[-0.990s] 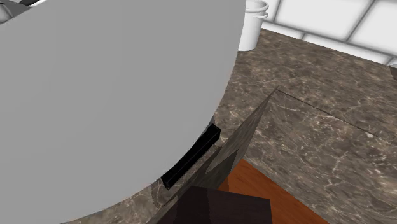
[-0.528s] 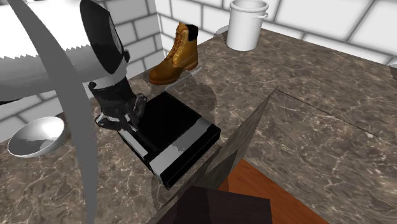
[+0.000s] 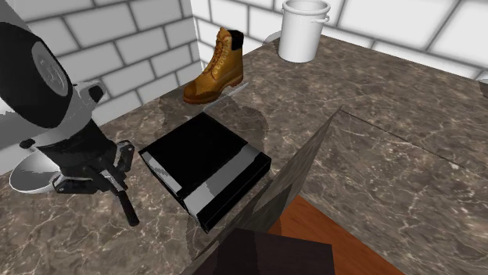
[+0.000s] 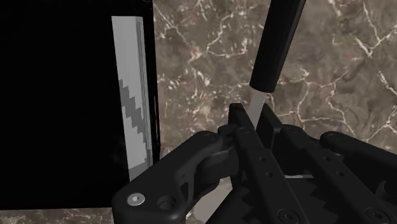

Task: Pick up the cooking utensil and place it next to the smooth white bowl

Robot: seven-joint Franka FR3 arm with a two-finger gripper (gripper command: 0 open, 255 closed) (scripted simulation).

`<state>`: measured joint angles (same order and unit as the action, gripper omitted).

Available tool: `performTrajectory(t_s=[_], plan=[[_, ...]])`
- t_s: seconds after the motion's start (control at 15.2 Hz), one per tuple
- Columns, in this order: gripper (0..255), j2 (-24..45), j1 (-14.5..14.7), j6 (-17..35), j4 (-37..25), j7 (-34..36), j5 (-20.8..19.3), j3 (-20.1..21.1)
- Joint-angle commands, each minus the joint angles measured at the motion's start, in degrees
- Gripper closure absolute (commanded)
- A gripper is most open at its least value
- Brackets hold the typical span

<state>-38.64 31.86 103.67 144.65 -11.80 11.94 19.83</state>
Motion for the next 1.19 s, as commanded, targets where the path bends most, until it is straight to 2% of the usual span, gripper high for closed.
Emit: performTrajectory(t_s=[0.0, 0.26, 1.12], plan=[[255, 0.76, 1.15, -0.17, -1.2, 2.98, 1.55, 2.46], [255, 1.64, 3.64, -0.36, -3.11, 9.14, 4.73, 7.63], [255, 4.71, 3.93, 10.58, 4.76, 9.01, 6.53, 10.65]])
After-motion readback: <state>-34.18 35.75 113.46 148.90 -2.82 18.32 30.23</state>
